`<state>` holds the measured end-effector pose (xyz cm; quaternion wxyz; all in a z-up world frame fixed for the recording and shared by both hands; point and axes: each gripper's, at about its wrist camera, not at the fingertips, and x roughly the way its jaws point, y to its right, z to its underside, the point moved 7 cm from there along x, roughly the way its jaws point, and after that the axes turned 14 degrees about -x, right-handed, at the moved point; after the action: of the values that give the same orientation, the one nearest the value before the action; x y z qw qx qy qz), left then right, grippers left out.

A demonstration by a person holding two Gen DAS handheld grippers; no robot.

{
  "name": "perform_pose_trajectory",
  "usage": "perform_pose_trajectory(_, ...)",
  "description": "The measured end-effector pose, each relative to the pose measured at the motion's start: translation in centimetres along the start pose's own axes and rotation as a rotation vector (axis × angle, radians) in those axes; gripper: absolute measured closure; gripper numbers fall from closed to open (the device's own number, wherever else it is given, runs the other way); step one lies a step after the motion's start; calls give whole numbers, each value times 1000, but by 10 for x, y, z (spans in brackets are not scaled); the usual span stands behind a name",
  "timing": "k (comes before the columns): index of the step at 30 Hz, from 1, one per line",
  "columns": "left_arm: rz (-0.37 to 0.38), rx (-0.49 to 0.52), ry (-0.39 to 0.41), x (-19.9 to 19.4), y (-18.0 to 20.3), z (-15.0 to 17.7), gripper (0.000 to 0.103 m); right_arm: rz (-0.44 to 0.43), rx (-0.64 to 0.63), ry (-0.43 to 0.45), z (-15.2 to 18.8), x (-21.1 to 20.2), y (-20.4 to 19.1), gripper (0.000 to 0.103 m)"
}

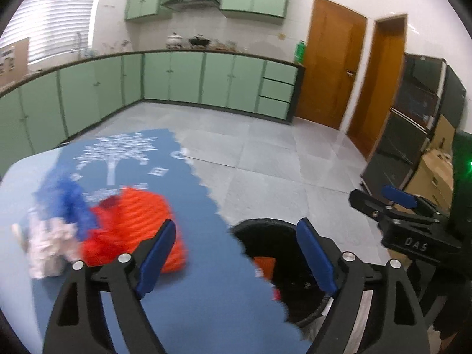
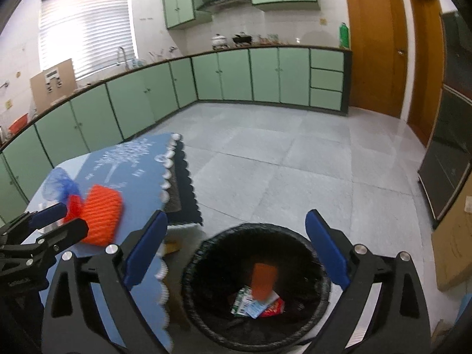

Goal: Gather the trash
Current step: 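Move both open grippers back over the table trash, then grasp the second orange foam net with the right gripper and lift it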

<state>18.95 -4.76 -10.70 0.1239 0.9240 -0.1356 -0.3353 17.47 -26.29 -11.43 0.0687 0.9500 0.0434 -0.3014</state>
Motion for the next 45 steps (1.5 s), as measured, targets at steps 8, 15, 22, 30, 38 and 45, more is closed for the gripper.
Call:
perform_pose_trajectory(8, -182, -56, 76, -32, -93, -1, 19, -92, -85, 52, -18, 11, -79, 11)
perform_pose_trajectory(15, -299, -139, 100, -45, -163, 3, 19, -173, -167, 59, -23, 36, -144, 11)
perform_pose_trajectory(22, -350, -141, 116, -50, -188, 9, 19, -214, -204, 2, -13, 63, -184, 20)
perform_pose_trajectory(30, -350, -163, 93, -44, -193, 16, 19, -237, -231, -62, -2, 87, -203, 24)
perform_pose_trajectory(38, -352, -179, 75, -40, -193, 20, 19, -324, -254, -109, 2, 97, -218, 53)
perform_pose_trajectory(45, -346, -162, 67, -37, -183, 22, 19, -393, -234, -93, 3, 86, -217, 77)
